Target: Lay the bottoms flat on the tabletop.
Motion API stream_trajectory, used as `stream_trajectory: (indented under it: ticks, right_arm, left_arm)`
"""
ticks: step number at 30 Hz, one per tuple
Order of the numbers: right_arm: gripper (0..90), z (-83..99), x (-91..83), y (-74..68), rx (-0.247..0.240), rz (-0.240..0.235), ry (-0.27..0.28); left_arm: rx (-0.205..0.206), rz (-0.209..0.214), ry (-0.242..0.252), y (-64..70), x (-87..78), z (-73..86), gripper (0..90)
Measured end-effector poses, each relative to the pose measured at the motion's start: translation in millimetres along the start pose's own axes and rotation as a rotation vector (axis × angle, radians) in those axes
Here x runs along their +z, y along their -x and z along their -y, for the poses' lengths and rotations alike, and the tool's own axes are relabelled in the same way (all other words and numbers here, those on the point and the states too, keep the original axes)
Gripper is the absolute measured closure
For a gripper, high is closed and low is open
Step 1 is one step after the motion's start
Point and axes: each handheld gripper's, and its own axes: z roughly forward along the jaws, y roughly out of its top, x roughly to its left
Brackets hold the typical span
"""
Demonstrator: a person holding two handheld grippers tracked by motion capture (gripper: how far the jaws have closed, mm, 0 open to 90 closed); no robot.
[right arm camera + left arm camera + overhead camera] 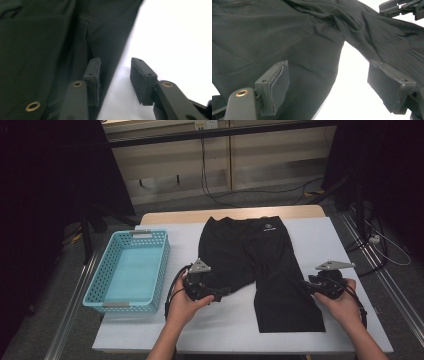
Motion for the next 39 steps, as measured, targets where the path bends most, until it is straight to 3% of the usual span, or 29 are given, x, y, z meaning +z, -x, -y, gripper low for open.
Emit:
stream_trajectory:
  ticks: [4,7,9,11,19,31,35,39]
  right_arm:
    - [71.7,-0.5,0.7,-2.3,-0.011,-0.041,-0.002]
    - [90.0,-0.5,0.5,-0.2,-0.001,-0.073,-0.004]
    - [90.0,-1.0,0.6,1.8,0.009,-0.083,-0.003]
    - [90.0,-2.9,-1.4,5.3,-0.010,-0.050,-0.013]
    - [90.0,-5.7,-9.6,27.5,0.023,-0.034,-0.007]
    - [90.0,-1.4,-8.6,49.1,0.039,0.058,-0.034]
    - [76.1,-1.1,-8.7,43.4,0.018,0.078,-0.028]
    - [67.4,0.5,-16.4,37.9,0.034,0.081,0.007]
  left_arm:
    - [-0.001,-0.006,0.002,-0.4,0.0,-0.1,18.5]
    - [0.000,-0.002,0.004,0.6,-0.7,-1.0,18.5]
    - [0.003,-0.003,0.004,0.9,-0.8,-1.2,18.5]
    - [0.003,0.000,0.002,0.5,-0.6,-1.2,18.5]
    - [-0.004,-0.004,0.009,0.0,-1.2,-1.3,18.5]
    - [-0.002,0.001,0.011,0.7,-1.6,-0.9,18.5]
    - [-0.004,0.001,0.012,0.4,-1.7,-1.1,18.5]
    - [0.000,0.002,0.011,0.4,-3.1,-1.8,18.5]
